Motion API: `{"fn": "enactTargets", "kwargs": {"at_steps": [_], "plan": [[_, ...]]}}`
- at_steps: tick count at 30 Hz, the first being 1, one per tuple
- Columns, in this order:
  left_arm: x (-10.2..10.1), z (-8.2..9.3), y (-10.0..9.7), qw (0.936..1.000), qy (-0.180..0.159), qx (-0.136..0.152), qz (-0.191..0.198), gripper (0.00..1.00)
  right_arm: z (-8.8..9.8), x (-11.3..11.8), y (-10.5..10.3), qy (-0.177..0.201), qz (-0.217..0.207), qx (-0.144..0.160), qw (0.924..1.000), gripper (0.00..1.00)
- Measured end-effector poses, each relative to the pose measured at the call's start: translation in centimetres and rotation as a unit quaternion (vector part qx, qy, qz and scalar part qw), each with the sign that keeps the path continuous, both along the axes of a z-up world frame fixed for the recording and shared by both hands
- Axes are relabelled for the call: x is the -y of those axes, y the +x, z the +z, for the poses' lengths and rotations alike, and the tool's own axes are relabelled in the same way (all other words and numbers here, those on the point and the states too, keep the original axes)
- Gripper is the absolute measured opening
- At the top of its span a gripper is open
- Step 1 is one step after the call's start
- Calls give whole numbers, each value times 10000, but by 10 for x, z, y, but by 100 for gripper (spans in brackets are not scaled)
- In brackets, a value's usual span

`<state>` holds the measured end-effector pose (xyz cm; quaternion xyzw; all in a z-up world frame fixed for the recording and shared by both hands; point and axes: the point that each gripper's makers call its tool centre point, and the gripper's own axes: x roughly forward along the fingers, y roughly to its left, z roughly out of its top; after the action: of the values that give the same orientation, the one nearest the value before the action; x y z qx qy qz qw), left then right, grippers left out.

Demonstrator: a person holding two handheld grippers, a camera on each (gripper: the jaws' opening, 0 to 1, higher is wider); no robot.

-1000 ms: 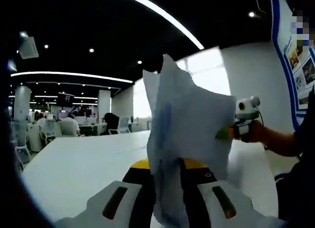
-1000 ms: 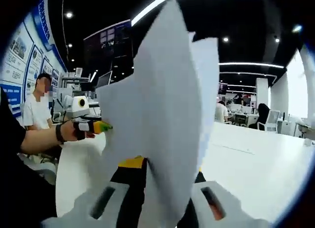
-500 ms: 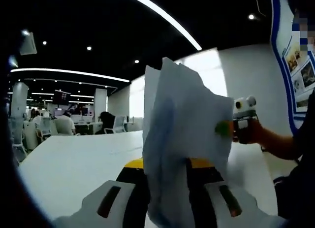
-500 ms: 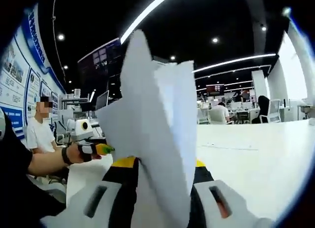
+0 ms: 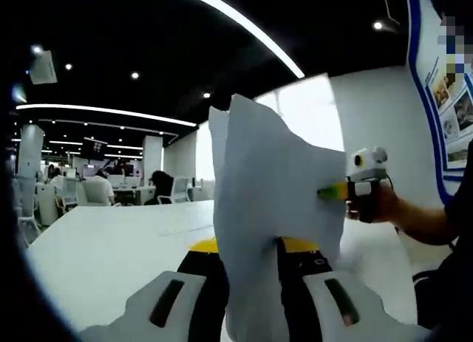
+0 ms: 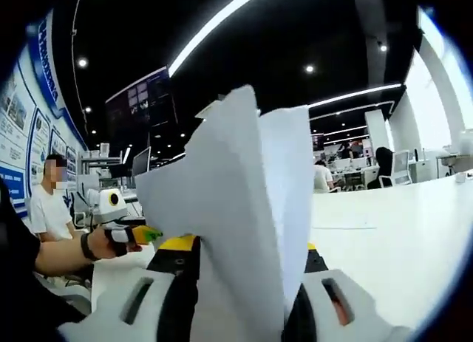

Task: Organize the stack of printing papers by aligning and flattening the scattered papers on the table

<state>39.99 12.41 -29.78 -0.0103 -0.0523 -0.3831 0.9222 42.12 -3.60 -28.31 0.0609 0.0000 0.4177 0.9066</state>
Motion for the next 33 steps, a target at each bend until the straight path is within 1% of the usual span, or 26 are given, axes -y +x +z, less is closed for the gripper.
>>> {"fn": "enactTargets", "kwargs": {"at_steps": [2,4,6,8,11,14,17,19,21,22,23,25,27,31,33], "plan": [[1,0,-2,10000,3,10,-74,24,0,5,3,62,-37,-47,10000,36],[0,-2,-2,9999,16,13,-109,21,0,4,2,104,16,-83,9999,35],[0,-2,-4,9998,-31,-19,-206,16,0,4,0,115,68,-79,9999,26],[1,-2,-5,9995,-104,-80,-290,14,-1,4,-2,85,110,-53,9999,18],[2,-2,-7,9994,-104,-90,-317,12,-4,6,-4,17,111,-37,9999,18],[2,-2,-8,9994,-97,-90,-326,11,-13,10,-5,-70,122,-73,9999,19],[1,-3,-8,9994,-132,-111,-312,11,-24,21,-8,-127,83,-106,9998,18],[1,-3,-9,9994,-153,-107,-305,11,-27,28,-10,-67,61,-120,9999,18],[1,-3,-9,9994,-178,-112,-287,11,-28,36,-13,35,-3,-107,9999,15],[1,-3,-9,9993,-191,-117,-286,11,-28,39,-14,48,-15,-93,9999,10],[1,-3,-10,9993,-201,-112,-293,11,-27,43,-15,92,-56,-42,9999,8],[4,-3,-12,9993,-196,-75,-317,11,-26,43,-17,231,50,-78,9997,7],[5,-4,-11,9995,-129,-79,-287,11,-25,40,-19,250,127,-65,9996,4],[6,-8,-10,9996,-33,-105,-278,11,-23,37,-20,272,135,-33,9995,0],[7,-8,-12,9993,-35,-122,-338,8,-24,35,-22,342,195,-189,9990,0]]}}
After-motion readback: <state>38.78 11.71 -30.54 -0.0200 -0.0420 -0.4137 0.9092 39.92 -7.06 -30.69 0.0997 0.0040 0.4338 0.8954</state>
